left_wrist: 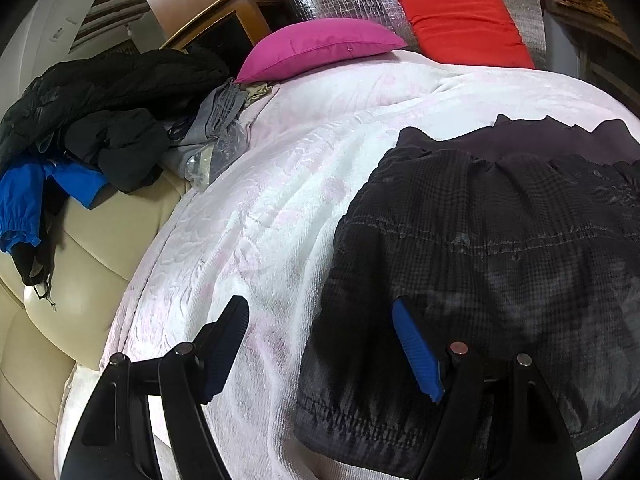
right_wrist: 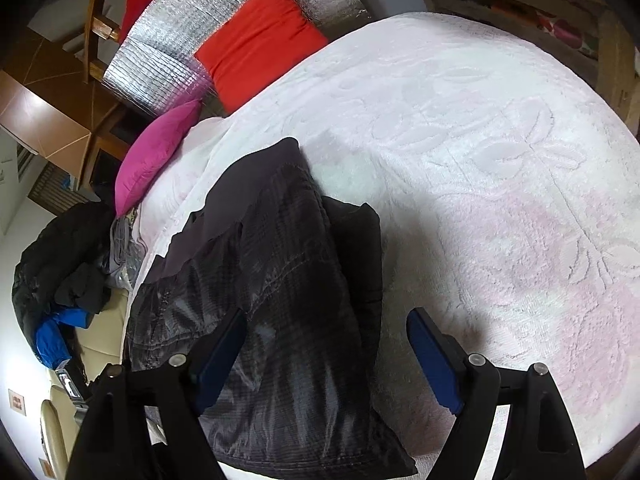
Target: Fold large clothes
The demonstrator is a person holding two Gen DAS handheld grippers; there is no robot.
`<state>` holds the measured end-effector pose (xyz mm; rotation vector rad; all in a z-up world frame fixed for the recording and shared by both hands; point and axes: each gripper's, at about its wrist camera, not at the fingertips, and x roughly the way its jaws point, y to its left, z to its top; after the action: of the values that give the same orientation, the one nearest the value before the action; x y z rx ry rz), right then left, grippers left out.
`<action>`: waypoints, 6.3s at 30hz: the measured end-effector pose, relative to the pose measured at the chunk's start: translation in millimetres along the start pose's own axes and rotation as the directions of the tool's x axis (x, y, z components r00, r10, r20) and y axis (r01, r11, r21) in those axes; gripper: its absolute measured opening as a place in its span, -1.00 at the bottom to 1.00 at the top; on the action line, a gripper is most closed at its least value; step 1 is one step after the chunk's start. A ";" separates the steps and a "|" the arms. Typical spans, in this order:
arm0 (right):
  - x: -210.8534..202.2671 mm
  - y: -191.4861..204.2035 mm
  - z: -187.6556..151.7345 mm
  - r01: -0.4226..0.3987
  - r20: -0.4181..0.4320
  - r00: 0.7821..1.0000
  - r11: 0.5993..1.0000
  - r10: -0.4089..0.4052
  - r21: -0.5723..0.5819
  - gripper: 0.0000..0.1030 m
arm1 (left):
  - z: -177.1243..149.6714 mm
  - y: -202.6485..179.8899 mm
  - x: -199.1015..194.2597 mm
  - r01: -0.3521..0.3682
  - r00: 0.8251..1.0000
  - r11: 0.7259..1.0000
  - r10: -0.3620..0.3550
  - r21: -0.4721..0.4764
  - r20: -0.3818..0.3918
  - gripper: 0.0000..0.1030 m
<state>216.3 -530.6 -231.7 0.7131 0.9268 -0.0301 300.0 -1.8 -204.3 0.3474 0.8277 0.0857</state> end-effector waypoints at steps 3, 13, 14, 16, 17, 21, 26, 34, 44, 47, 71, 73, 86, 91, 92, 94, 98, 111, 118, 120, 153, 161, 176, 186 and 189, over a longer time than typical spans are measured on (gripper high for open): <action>0.0 -1.4 0.5 -0.003 -0.004 1.000 1.000 0.003 -0.001 0.65 | 0.0 -0.4 0.6 0.001 1.000 1.000 -0.001 0.006 -0.001 0.46; -2.3 -11.6 3.1 -0.107 -0.013 0.994 0.994 0.107 0.019 0.75 | 22.2 27.7 25.2 0.394 0.907 0.917 -0.398 -0.058 -0.138 0.49; -2.4 -14.1 3.5 -0.120 -0.012 0.993 0.992 0.121 0.030 0.75 | 25.1 32.2 28.9 0.435 0.885 0.897 -0.442 -0.079 -0.147 0.49; -2.3 -20.1 4.8 -0.150 -0.011 0.989 0.988 0.150 0.046 0.77 | 32.4 42.9 40.0 0.524 0.824 0.842 -0.540 -0.133 -0.172 0.52; -2.1 -24.0 5.5 -0.165 -0.009 0.986 0.985 0.166 0.057 0.77 | 34.6 46.5 44.5 0.561 0.793 0.812 -0.582 -0.157 -0.177 0.52; 2.5 -43.3 8.8 -0.207 -0.006 0.978 0.971 0.209 0.116 0.79 | 40.7 54.0 69.5 0.654 0.680 0.712 -0.701 -0.255 -0.216 0.56; 24.4 -57.5 11.3 -0.289 -0.047 0.952 0.939 0.302 0.187 0.80 | 33.9 47.4 92.1 0.701 0.590 0.639 -0.769 -0.317 -0.245 0.57; 58.4 -33.9 11.9 -0.380 -0.118 0.909 0.910 0.401 0.166 0.97 | 12.5 37.2 117.7 0.752 0.444 0.502 -0.865 -0.427 -0.234 0.69; 87.7 43.5 4.0 -0.292 -0.244 0.931 0.955 0.270 -0.058 1.00 | 19.1 13.2 99.3 0.814 0.378 0.428 -0.904 -0.393 -0.200 0.81; 88.6 56.2 -0.2 -0.321 -0.251 0.924 0.942 0.288 -0.100 1.00 | 18.6 9.1 100.4 0.819 0.378 0.425 -0.905 -0.387 -0.194 0.81; -0.3 105.5 22.4 -0.292 0.024 0.953 0.933 0.303 -0.209 -0.34 | 121.1 4.3 -26.7 0.863 0.499 0.493 -0.866 -0.114 0.037 -0.46; -6.5 109.8 26.2 -0.295 0.040 0.950 0.931 0.310 -0.216 -0.35 | 128.8 2.3 -35.7 0.861 0.507 0.502 -0.860 -0.081 0.058 -0.46; 52.4 17.5 1.4 -0.175 -0.084 0.980 0.982 0.180 0.069 0.48 | 13.1 22.0 119.8 0.688 0.520 0.540 -0.833 -0.484 -0.189 0.43; 33.6 22.9 1.0 -0.114 -0.069 0.990 0.990 0.119 0.080 0.53 | 19.7 29.0 100.6 0.658 0.576 0.588 -0.795 -0.471 -0.188 0.46; 19.8 26.4 1.6 -0.089 -0.039 0.995 0.994 0.092 0.062 0.53 | 24.1 28.2 91.6 0.661 0.593 0.605 -0.784 -0.444 -0.187 0.46; -5.4 33.9 1.0 -0.029 0.030 0.999 0.999 0.029 0.018 0.53 | 30.4 30.8 71.6 0.644 0.640 0.655 -0.745 -0.396 -0.190 0.46; -49.3 58.0 -6.4 0.059 0.160 0.986 0.992 -0.041 -0.111 0.53 | 40.7 44.3 29.3 0.599 0.740 0.731 -0.662 -0.327 -0.122 0.47; -0.6 131.3 -51.8 0.012 0.040 0.999 0.946 0.001 -0.325 0.53 | 37.0 -12.8 -11.2 0.535 0.835 0.834 -0.546 -0.132 -0.066 0.55; 57.9 141.8 -52.3 0.092 0.084 0.994 0.930 -0.066 -0.356 0.52 | 25.3 -43.4 30.3 0.333 0.936 0.941 -0.338 -0.059 -0.099 0.69; 80.8 133.3 -46.5 0.196 0.100 0.980 0.914 -0.171 -0.355 0.49 | 27.4 -44.8 35.8 0.312 0.943 0.948 -0.317 -0.061 -0.098 0.77; -7.3 160.2 -123.5 0.143 0.116 0.988 0.912 -0.106 -0.383 0.49 | -34.5 -75.1 -88.6 0.138 0.980 0.987 -0.149 0.084 0.134 0.78; 51.8 159.2 -141.5 0.192 0.049 0.981 0.894 -0.188 -0.404 0.49 | -41.6 -85.1 -61.2 0.132 0.988 0.987 -0.138 0.087 0.071 0.78; -7.8 139.5 -113.4 0.398 0.284 0.908 0.846 -0.308 -0.354 0.48 | -44.6 -84.3 -45.6 0.160 0.985 0.985 -0.164 0.070 0.055 0.78; 11.5 84.6 -87.3 0.431 0.201 0.898 0.876 -0.392 -0.218 0.49 | -44.2 -85.0 -42.5 0.166 0.984 0.983 -0.170 0.077 0.056 0.79; 1.1 89.3 -88.7 0.426 0.207 0.899 0.879 -0.385 -0.215 0.49 | -44.0 -84.3 -43.7 0.162 0.984 0.984 -0.167 0.078 0.056 0.78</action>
<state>181.6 -410.4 -218.3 0.2608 0.8936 -0.3322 233.1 -78.3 -229.1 0.3476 0.7964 -0.1097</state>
